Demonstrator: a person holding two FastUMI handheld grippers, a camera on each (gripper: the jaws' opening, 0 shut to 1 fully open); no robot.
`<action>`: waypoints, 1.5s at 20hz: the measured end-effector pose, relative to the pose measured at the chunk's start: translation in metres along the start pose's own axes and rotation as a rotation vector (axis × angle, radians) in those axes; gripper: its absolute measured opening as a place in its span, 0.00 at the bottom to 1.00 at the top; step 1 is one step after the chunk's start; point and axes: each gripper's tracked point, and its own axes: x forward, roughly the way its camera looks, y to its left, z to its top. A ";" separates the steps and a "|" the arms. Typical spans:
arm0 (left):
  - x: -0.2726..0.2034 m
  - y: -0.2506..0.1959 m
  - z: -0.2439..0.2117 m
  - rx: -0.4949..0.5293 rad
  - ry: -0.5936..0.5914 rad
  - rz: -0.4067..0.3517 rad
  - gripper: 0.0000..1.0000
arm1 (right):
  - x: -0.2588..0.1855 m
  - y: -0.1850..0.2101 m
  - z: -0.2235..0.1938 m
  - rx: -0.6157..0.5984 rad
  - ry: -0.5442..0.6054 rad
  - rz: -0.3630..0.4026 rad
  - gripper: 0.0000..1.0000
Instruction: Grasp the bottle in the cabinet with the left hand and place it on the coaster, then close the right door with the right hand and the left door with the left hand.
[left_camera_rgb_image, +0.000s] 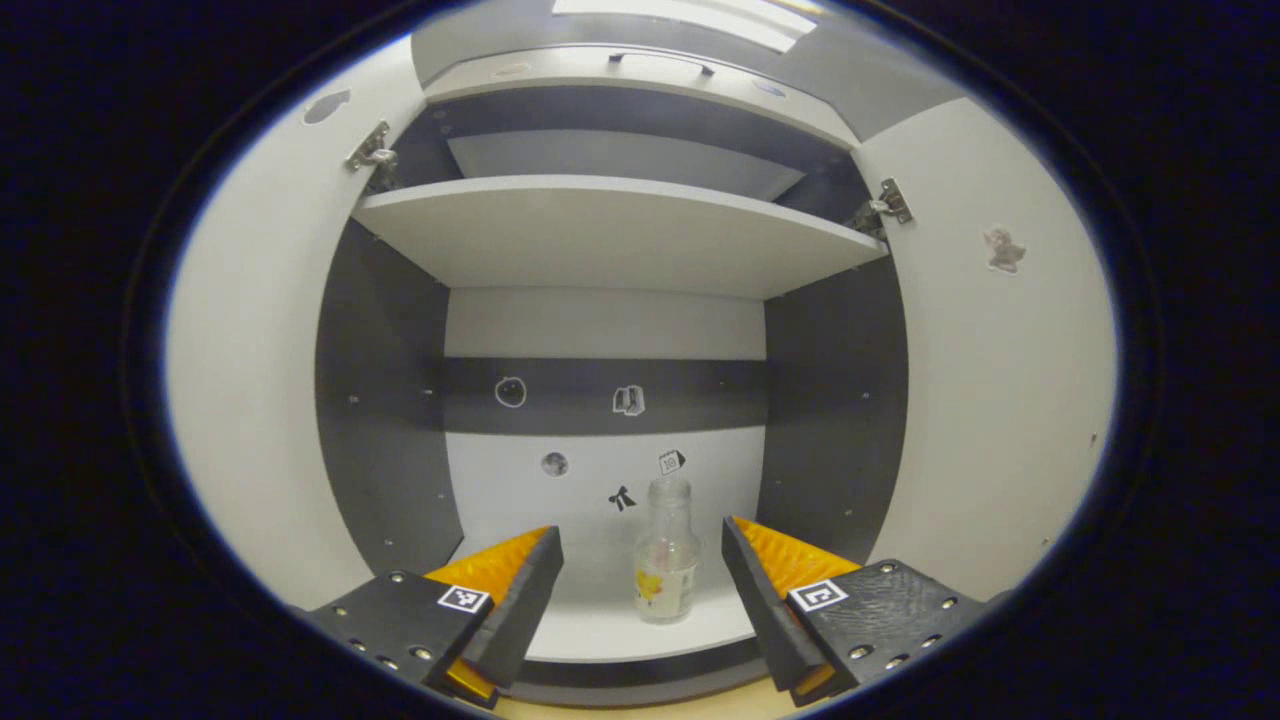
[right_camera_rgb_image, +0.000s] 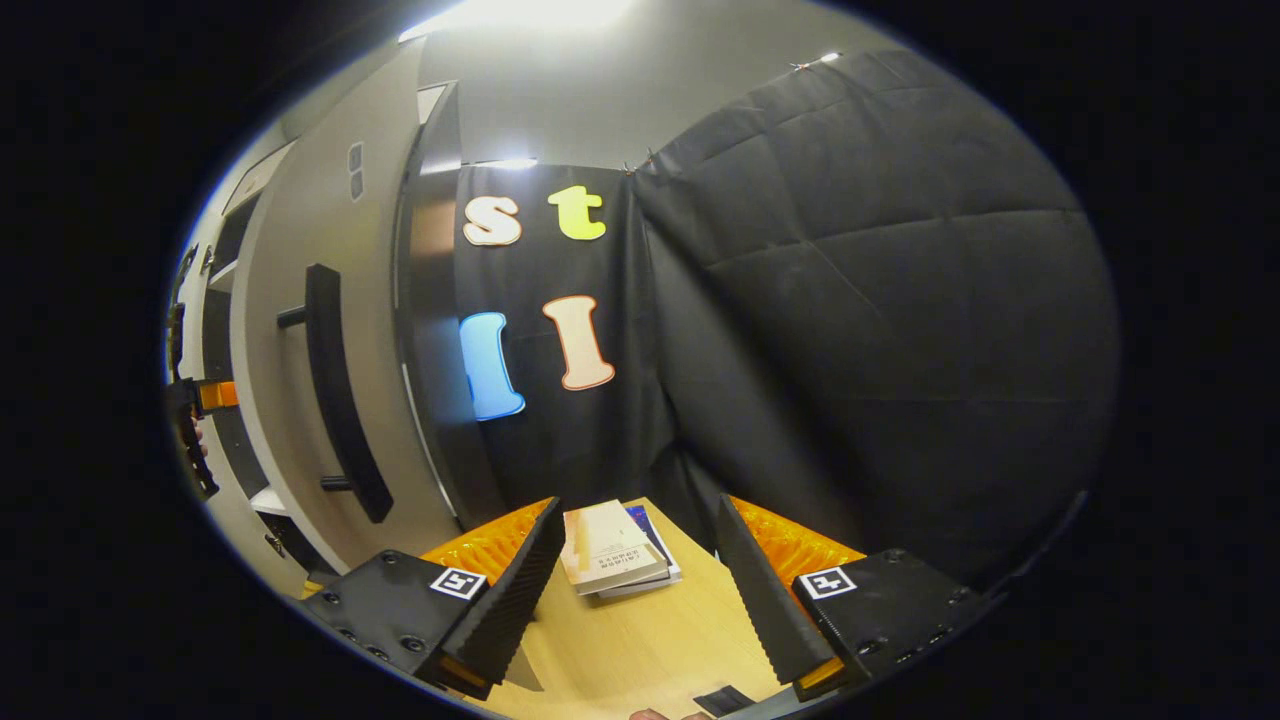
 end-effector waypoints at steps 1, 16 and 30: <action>0.009 -0.007 -0.003 -0.012 0.002 -0.016 0.92 | 0.002 -0.004 0.001 0.002 -0.001 -0.012 0.98; 0.117 -0.012 -0.043 0.055 0.058 0.028 0.86 | 0.049 -0.028 -0.007 0.039 0.028 -0.073 0.98; 0.112 -0.012 -0.040 0.039 0.062 0.031 0.37 | 0.077 -0.023 -0.017 0.031 0.061 0.016 0.98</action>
